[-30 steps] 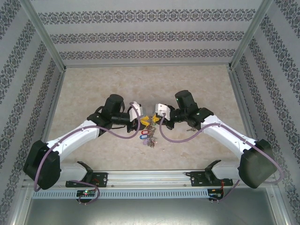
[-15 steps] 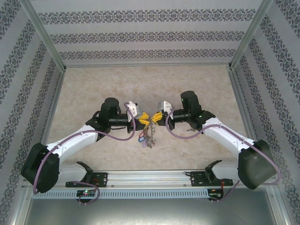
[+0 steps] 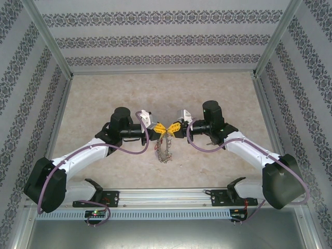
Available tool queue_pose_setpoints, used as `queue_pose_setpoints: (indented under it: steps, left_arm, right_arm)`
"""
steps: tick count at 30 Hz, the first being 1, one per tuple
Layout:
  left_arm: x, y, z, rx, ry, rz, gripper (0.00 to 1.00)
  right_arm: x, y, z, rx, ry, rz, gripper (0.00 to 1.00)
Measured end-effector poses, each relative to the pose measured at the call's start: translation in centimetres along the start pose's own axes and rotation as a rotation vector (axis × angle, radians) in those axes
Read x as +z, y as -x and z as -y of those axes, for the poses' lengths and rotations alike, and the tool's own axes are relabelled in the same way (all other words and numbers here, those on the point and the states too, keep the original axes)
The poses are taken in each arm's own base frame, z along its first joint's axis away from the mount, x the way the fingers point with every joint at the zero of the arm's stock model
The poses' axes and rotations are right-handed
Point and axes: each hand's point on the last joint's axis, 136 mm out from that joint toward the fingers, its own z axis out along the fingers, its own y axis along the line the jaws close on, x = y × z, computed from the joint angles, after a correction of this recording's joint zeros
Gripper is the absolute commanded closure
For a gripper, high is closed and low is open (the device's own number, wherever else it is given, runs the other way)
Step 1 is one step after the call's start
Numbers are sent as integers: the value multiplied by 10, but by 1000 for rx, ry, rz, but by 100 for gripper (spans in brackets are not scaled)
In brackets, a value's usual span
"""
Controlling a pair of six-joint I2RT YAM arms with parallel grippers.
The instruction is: Put the keys on the keyring
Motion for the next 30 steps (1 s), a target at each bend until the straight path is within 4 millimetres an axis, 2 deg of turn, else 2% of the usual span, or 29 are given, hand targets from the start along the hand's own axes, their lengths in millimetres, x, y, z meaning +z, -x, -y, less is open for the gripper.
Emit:
queue_pose_setpoints:
  steps: [3, 5, 7, 11, 13, 16, 17, 20, 22, 26, 30]
  left_arm:
    - [1, 0, 1, -1, -10, 1, 90]
    - [1, 0, 1, -2, -13, 1, 84]
    - [2, 0, 2, -2, -22, 2, 83]
    - [4, 0, 1, -6, -30, -1, 89]
    - [4, 0, 0, -9, -29, -5, 100]
    - [3, 0, -1, -7, -28, -11, 100]
    - [3, -1, -2, -6, -25, -14, 100]
    - [3, -8, -3, 0, -12, -42, 100]
    - [3, -14, -4, 9, 7, -74, 100]
    - [-2, -30, -13, 39, 69, -170, 100]
    - [-6, -40, -18, 73, 99, -255, 100]
  right_arm:
    - [0, 0, 1, -1, -2, 0, 100]
    - [0, 0, 1, -1, -4, 0, 100]
    - [1, 0, 1, -2, -6, -1, 100]
    - [1, 0, 2, -2, -12, -3, 100]
    - [1, -1, 2, -1, -13, -5, 100]
    - [1, -1, 3, -2, -20, -8, 100]
    - [1, -2, 3, -1, -23, -12, 97]
    - [3, -9, 4, -5, -49, -48, 76]
    - [3, -14, 5, -33, -82, -83, 67]
    - [-5, -19, 8, -117, -184, -168, 64]
    - [-16, -26, 14, -172, -265, -246, 67]
